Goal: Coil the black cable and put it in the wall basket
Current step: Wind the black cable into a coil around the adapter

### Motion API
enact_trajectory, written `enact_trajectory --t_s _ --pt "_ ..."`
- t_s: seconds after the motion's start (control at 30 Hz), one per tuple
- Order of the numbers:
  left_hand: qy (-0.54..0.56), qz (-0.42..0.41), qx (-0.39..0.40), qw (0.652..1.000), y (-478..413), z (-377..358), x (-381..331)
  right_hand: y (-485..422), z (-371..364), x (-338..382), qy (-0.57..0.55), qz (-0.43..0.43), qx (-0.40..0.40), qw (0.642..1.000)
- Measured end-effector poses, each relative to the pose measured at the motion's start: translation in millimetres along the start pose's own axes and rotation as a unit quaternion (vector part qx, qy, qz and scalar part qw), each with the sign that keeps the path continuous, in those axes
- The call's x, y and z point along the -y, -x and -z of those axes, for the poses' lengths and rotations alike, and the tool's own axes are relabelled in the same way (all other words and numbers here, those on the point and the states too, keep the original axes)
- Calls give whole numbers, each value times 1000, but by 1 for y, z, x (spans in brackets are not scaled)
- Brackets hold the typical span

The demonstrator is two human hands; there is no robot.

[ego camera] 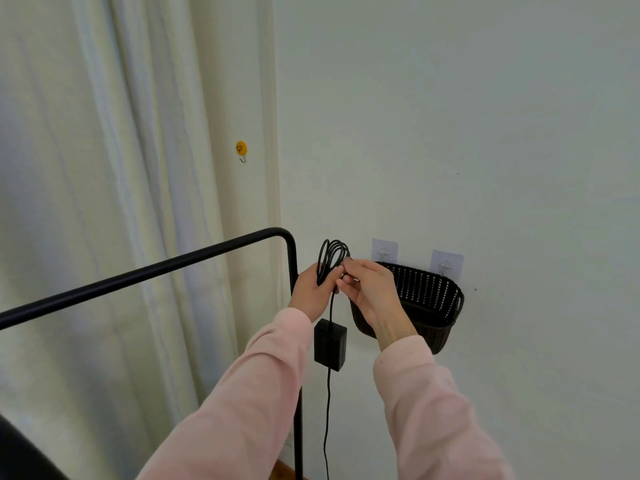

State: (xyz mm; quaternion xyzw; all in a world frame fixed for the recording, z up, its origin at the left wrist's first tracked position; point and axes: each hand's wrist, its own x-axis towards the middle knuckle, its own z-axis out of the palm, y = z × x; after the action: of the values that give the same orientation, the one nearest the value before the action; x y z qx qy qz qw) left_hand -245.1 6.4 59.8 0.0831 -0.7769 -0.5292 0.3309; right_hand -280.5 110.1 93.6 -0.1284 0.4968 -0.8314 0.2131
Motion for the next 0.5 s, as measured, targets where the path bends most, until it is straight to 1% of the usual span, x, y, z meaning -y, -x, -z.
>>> enact_trajectory --t_s 0.23,0.5 --pt "5 7 18 1000 3 0 -4 -1 1 -1 3 1 -2 1000" --pt "-7 14 19 1000 1 0 -1 -5 4 -4 12 -3 0 1000"
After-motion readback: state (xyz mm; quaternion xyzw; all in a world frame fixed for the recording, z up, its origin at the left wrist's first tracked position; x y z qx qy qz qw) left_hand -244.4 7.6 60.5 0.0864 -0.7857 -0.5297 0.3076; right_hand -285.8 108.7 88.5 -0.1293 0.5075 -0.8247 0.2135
